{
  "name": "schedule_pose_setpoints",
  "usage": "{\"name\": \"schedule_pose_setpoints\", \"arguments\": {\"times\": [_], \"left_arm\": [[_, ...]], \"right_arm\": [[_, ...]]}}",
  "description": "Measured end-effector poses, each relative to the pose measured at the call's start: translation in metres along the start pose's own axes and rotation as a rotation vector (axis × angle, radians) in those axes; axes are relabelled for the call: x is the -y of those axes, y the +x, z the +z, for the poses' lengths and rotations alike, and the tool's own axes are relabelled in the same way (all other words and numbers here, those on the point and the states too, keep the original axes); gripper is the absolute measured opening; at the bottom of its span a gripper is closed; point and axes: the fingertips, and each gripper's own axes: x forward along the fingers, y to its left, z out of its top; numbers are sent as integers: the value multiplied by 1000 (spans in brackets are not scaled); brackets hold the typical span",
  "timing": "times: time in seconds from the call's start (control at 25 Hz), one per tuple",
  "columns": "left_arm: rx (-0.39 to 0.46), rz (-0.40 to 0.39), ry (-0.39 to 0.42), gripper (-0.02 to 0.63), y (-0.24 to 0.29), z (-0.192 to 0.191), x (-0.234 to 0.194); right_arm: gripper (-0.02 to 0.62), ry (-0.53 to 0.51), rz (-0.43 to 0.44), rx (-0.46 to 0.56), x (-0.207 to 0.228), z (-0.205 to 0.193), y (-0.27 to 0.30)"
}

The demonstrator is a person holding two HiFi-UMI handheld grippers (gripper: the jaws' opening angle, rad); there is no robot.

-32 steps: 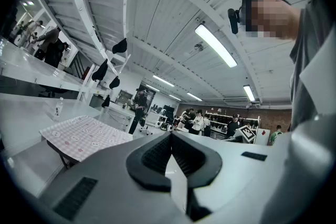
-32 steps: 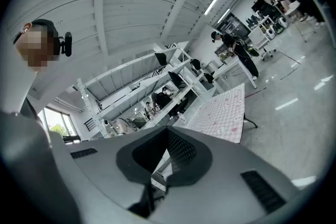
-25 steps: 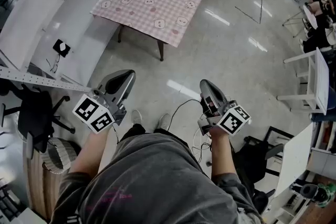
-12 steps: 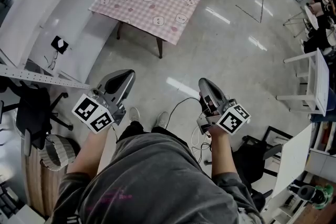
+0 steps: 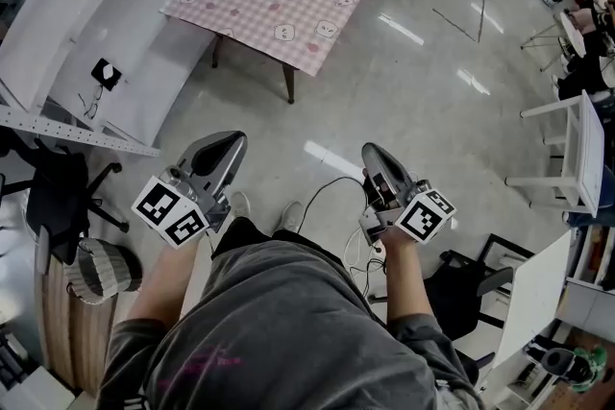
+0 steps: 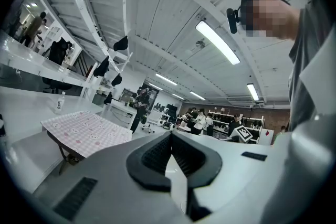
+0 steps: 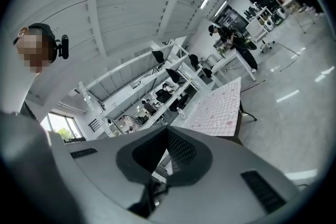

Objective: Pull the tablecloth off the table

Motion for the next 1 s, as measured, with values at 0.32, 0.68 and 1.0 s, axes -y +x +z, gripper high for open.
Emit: {"name": "schedule_pose_setpoints", "arguments": {"times": [0.32, 0.68, 1.0], "left_arm": [[4, 26, 6, 0, 6, -8, 21], [11, 51, 22, 0, 11, -7, 31], [13, 63, 22, 0, 15, -6, 27]], "right_arm": [[2, -6, 19, -3, 11, 6, -24], [2, -5, 44, -14, 20, 10, -29], [2, 8, 57, -13, 24, 16, -23]]}}
